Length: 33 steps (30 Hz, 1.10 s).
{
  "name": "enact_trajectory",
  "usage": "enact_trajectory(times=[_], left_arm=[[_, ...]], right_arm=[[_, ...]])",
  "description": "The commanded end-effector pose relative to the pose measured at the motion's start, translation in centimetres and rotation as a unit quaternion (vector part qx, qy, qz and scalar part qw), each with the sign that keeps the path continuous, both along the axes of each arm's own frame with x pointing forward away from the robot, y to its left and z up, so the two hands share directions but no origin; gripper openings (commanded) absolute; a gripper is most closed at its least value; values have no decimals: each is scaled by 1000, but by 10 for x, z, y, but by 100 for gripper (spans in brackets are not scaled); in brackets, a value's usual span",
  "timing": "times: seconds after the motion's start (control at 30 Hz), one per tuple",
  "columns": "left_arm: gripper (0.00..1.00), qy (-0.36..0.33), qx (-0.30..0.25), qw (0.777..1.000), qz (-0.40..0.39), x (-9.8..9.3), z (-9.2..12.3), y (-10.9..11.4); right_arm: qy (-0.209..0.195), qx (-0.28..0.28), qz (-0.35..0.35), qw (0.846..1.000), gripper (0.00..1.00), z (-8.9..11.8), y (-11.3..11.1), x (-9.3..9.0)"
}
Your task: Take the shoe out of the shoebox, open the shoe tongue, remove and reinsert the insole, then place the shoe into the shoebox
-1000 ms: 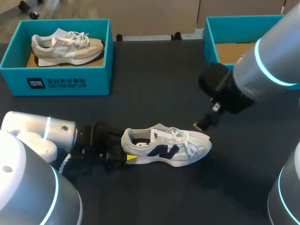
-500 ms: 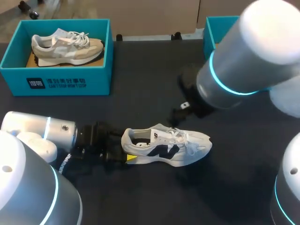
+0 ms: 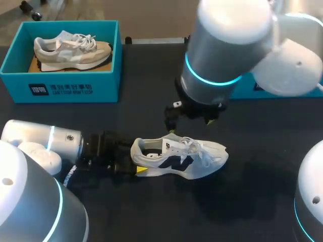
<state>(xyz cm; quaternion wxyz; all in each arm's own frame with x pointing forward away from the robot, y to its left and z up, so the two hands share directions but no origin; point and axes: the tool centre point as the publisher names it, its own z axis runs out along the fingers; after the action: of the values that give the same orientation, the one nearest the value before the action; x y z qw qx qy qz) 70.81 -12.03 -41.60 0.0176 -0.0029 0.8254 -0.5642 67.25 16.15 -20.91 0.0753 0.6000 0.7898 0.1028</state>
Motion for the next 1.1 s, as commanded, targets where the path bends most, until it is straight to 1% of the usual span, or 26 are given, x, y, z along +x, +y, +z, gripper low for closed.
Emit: enact_trajectory(times=[0.03,0.2,0.23,0.33,0.4,0.5,0.77,0.93,1.03,1.1], left_arm=[[0,0,2,1000,-1,1,0,-1],[0,0,2,1000,-1,1,0,-1],[0,0,2,1000,-1,1,0,-1],[0,0,2,1000,-1,1,0,-1],[0,0,2,1000,-1,1,0,-1],[0,0,2,1000,-1,1,0,-1],[0,0,2,1000,-1,1,0,-1],[0,0,2,1000,-1,1,0,-1],[0,0,2,1000,-1,1,0,-1],[0,0,2,1000,-1,1,0,-1]], right_arm=[[26,-61,-13,998,100,-2,10,4],[26,-61,-13,998,100,-2,10,4],[11,-46,-34,998,100,-9,12,6],[-13,-58,-70,996,100,-18,17,9],[-40,-66,-101,992,100,-22,19,11],[-55,-68,-128,988,100,-30,23,14],[-53,-52,-147,986,100,-52,36,19],[-50,-57,-157,985,100,-63,43,19],[-53,-53,-164,984,100,-72,49,17],[-49,-51,-167,983,100,-80,53,16]])
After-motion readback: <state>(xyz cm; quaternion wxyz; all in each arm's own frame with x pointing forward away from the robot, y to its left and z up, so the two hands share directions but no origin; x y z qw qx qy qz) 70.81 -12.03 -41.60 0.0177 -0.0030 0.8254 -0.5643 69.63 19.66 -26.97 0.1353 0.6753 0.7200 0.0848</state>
